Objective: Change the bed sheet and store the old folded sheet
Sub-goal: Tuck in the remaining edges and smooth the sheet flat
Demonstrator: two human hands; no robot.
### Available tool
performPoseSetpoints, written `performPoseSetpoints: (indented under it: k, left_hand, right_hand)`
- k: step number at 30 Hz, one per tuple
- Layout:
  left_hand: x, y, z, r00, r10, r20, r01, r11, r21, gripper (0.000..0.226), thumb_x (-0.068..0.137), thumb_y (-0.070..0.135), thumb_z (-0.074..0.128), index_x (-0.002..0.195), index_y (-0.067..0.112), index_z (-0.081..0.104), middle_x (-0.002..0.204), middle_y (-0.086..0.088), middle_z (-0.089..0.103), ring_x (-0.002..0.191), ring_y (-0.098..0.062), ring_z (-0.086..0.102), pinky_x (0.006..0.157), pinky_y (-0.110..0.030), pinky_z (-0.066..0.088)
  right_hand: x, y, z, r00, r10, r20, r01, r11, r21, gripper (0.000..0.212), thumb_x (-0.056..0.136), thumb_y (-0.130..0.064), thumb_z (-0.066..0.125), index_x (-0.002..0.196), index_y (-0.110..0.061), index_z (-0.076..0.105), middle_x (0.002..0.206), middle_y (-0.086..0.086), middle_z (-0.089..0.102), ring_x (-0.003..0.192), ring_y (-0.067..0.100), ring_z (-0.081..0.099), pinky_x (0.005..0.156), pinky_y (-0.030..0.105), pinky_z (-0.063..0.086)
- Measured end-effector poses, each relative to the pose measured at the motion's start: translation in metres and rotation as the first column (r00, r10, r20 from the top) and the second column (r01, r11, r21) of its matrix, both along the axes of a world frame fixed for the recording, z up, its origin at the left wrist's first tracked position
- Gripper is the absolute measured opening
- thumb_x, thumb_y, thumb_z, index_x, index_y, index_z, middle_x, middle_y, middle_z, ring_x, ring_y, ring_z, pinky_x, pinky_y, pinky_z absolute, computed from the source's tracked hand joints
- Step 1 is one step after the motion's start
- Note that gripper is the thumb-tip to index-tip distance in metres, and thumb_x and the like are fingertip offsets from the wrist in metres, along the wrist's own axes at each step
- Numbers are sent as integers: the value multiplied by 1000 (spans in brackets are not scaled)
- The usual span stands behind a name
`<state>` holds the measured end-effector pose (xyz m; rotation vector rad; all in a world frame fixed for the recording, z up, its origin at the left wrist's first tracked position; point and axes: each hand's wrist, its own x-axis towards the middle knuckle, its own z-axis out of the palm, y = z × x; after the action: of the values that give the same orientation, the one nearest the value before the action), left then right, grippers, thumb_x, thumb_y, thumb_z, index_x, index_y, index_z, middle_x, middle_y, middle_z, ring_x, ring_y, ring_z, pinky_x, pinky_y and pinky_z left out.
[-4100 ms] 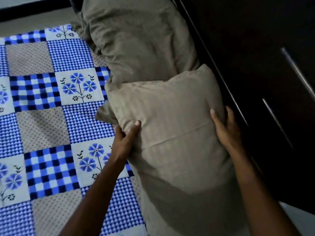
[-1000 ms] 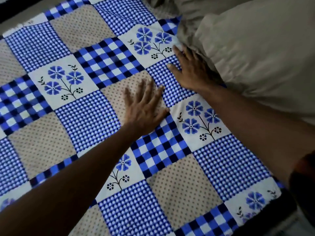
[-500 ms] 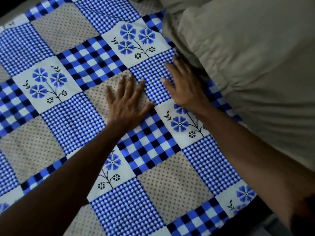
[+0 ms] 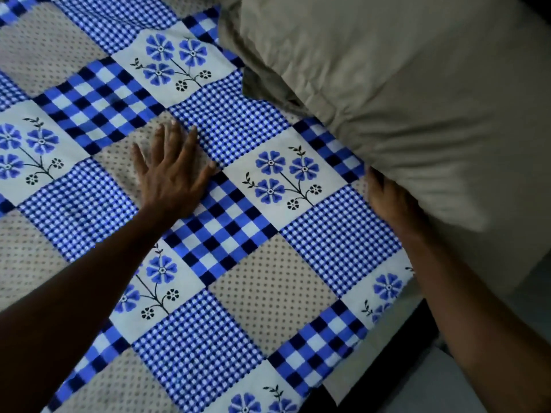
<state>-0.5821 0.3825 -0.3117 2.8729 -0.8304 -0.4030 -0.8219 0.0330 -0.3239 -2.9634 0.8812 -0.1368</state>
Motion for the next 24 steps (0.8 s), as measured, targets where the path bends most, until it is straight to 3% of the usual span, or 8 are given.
performPoseSetpoints:
  k: [2,4,7,10,14,17,20,24]
  left_hand:
    - [-20,5,3,1000,3,6,-3,1000,-7,73,94,76,8,157,42,-7,169,1,-6,155,-26,-9,119,-63,-7]
    - [-55,15,4,999,-49,-4,49,998,-27,72,96,73,12,159,40,-1,169,1,-3,155,-26,-6,120,-63,-5]
    - [-122,46,2,992,-130,-1,129,991,-35,72,97,68,22,160,35,12,169,-1,4,155,-24,0,119,-65,1]
    - [-180,82,-3,983,-182,-22,181,983,-38,70,98,65,25,160,32,17,169,-2,5,156,-24,0,119,-66,2]
    - [-231,124,-3,960,-281,3,281,960,-20,71,99,66,26,160,32,14,169,-3,4,155,-27,1,118,-68,6]
    - [-263,153,-2,946,-324,6,324,946,-26,71,98,67,31,159,32,22,168,-3,11,155,-27,7,117,-68,8]
    - [-298,182,1,934,-357,6,357,933,-35,70,98,67,33,157,30,28,167,-4,15,154,-29,13,117,-67,10]
    - [-351,219,9,921,-389,-25,388,921,-46,70,99,65,34,159,30,24,168,-4,12,155,-29,9,119,-66,8]
  right_hand:
    - [-2,0,-9,997,52,49,-49,997,-53,26,98,-16,54,120,-8,64,83,12,72,72,23,70,72,33,58]
    - [-11,10,-5,952,179,248,-162,983,-89,32,100,-23,55,127,-9,63,88,12,73,76,22,71,73,33,58]
    - [-26,56,15,952,56,302,-111,979,169,44,108,-37,42,144,-13,46,128,14,64,116,25,63,100,35,49]
    - [-63,106,19,988,115,108,-132,976,172,56,106,-50,32,154,-20,35,159,10,35,147,26,31,120,50,25]
    - [-136,112,11,997,-71,5,70,995,65,58,104,-54,34,152,-21,40,155,14,40,144,35,34,113,58,30]
    - [-160,118,24,951,-310,-15,309,941,140,64,103,-54,24,147,-10,39,151,24,41,140,43,37,115,57,28]
    - [-160,172,40,989,-88,119,80,995,63,41,107,-33,34,134,-4,44,140,33,49,129,50,48,105,60,37]
    - [-146,303,41,985,62,158,-113,934,338,66,104,-56,23,153,-15,37,161,14,30,148,33,29,116,58,27]
